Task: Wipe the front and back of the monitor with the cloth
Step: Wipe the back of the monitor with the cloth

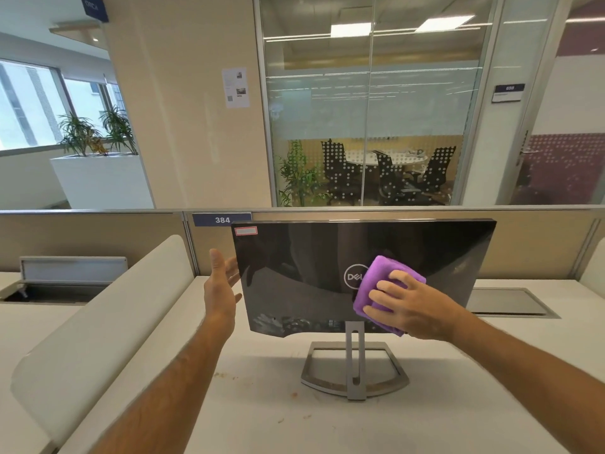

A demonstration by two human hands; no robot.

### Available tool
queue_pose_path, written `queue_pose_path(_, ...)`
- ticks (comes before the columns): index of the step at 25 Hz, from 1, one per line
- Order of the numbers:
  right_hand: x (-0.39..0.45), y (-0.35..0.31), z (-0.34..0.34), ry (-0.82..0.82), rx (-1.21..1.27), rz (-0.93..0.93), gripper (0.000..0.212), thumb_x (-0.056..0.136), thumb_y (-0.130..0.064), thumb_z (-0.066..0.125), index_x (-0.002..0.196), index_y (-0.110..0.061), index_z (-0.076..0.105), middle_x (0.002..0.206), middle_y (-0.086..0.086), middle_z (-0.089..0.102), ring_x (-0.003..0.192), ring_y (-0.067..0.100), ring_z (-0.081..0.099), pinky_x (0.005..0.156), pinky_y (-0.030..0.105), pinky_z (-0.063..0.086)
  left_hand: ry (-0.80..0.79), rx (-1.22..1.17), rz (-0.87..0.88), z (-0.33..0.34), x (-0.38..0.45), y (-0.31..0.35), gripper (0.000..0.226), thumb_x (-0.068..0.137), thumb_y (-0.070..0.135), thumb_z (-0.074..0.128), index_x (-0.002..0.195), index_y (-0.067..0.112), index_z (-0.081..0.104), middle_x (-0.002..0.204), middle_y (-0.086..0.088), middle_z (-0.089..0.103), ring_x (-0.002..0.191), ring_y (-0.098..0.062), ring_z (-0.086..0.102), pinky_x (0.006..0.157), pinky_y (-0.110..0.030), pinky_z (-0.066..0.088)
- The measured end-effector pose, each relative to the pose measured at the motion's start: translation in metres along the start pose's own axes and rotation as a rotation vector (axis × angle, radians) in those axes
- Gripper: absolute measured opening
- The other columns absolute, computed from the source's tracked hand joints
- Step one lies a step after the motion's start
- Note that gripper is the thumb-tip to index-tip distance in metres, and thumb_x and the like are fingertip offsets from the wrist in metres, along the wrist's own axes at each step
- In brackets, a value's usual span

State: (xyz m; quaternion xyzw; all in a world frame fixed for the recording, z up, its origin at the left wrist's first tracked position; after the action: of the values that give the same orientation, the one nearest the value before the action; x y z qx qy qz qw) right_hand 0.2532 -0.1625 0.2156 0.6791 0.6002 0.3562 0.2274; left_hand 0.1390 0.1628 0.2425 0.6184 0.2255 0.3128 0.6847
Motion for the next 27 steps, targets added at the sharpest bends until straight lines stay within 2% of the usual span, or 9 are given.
queue_pose_path(4,-0.005,0.033,-0.01,0.128,0.047,0.317,0.071,0.068,-0.022,0.083,0.132,-0.017,0.052,0.127,0.015,0.057,0.113,0.035,0.052,0.098,0.053,0.044,0.012,0.015,-0.001,0.001,0.0,-0.002,0.077,0.078,0.082,0.022,0.126,0.035,0.059,0.141,0.002,0.056,0.131,-0.028,0.049,0.11,-0.061,0.03)
queue_pose_path(8,-0.016,0.004,-0.002,0.006,0.028,0.025,0.077,0.061,-0.023,0.09,0.128,-0.018,0.053,0.121,0.012,0.06,0.107,0.034,0.059,0.094,0.051,0.049,0.006,0.03,0.019,0.001,-0.001,0.0,0.077,0.078,0.082,0.023,0.128,0.035,0.059,0.141,0.001,0.056,0.132,-0.029,0.049,0.109,-0.062,0.03)
queue_pose_path(10,-0.022,0.019,-0.006,0.039,0.014,0.098,0.074,0.062,-0.022,0.089,0.128,-0.018,0.054,0.121,0.013,0.06,0.107,0.034,0.058,0.095,0.052,0.047,0.006,0.032,0.02,0.002,0.0,0.0,0.077,0.079,0.081,0.023,0.129,0.033,0.058,0.141,0.001,0.055,0.132,-0.029,0.049,0.109,-0.062,0.03)
queue_pose_path(13,-0.035,0.047,-0.015,0.144,0.051,0.386,0.075,0.061,-0.019,0.089,0.129,-0.014,0.057,0.122,0.017,0.06,0.11,0.037,0.055,0.095,0.053,0.046,0.015,0.031,0.015,0.002,0.001,-0.002,0.082,0.078,0.082,0.023,0.133,0.03,0.057,0.142,0.001,0.055,0.132,-0.029,0.049,0.11,-0.062,0.029)
queue_pose_path(17,-0.057,0.017,-0.001,-0.012,0.048,0.142,0.078,0.057,-0.022,0.092,0.127,-0.018,0.058,0.12,0.013,0.063,0.105,0.034,0.061,0.092,0.051,0.05,0.017,0.023,0.017,0.002,0.0,-0.003,0.081,0.08,0.081,0.024,0.134,0.03,0.057,0.142,0.001,0.055,0.132,-0.028,0.049,0.109,-0.061,0.03)
queue_pose_path(18,-0.064,0.02,-0.001,-0.009,0.041,0.161,0.079,0.056,-0.022,0.093,0.127,-0.018,0.058,0.119,0.013,0.063,0.105,0.034,0.061,0.091,0.051,0.05,0.019,0.021,0.017,0.002,0.0,-0.002,0.081,0.08,0.081,0.024,0.134,0.03,0.057,0.142,0.001,0.055,0.131,-0.029,0.049,0.109,-0.061,0.03)
queue_pose_path(22,-0.084,0.056,-0.006,0.148,0.098,0.547,0.086,0.053,-0.016,0.092,0.13,-0.012,0.054,0.121,0.021,0.06,0.108,0.039,0.055,0.09,0.052,0.048,0.03,0.02,0.016,0.003,0.001,-0.002,0.079,0.08,0.081,0.025,0.132,0.031,0.057,0.142,0.001,0.055,0.131,-0.029,0.049,0.109,-0.061,0.031)
queue_pose_path(26,-0.089,0.024,0.01,-0.017,0.081,0.161,0.079,0.053,-0.021,0.093,0.125,-0.019,0.058,0.118,0.013,0.064,0.104,0.034,0.061,0.09,0.05,0.051,0.047,0.019,0.024,0.003,0.0,-0.003,0.08,0.077,0.083,0.025,0.129,0.032,0.059,0.14,0.001,0.056,0.13,-0.029,0.05,0.108,-0.061,0.032)
queue_pose_path(27,-0.094,0.029,0.009,-0.016,0.073,0.159,0.08,0.053,-0.021,0.093,0.125,-0.019,0.058,0.118,0.012,0.063,0.104,0.034,0.061,0.091,0.05,0.051,0.048,0.02,0.026,0.004,0.0,-0.003,0.079,0.077,0.083,0.025,0.127,0.033,0.059,0.139,0.001,0.057,0.13,-0.029,0.051,0.107,-0.06,0.032)
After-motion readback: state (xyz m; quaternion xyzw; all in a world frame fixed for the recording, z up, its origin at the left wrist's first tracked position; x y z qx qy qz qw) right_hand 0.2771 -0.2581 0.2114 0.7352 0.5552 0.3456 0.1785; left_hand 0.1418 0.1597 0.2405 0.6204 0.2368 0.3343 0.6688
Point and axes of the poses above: each hand's wrist, its own x-axis towards the middle knuckle, its own z-axis out of the palm, y = z × x, the point moved 5 cm from there along x, towards the middle knuckle
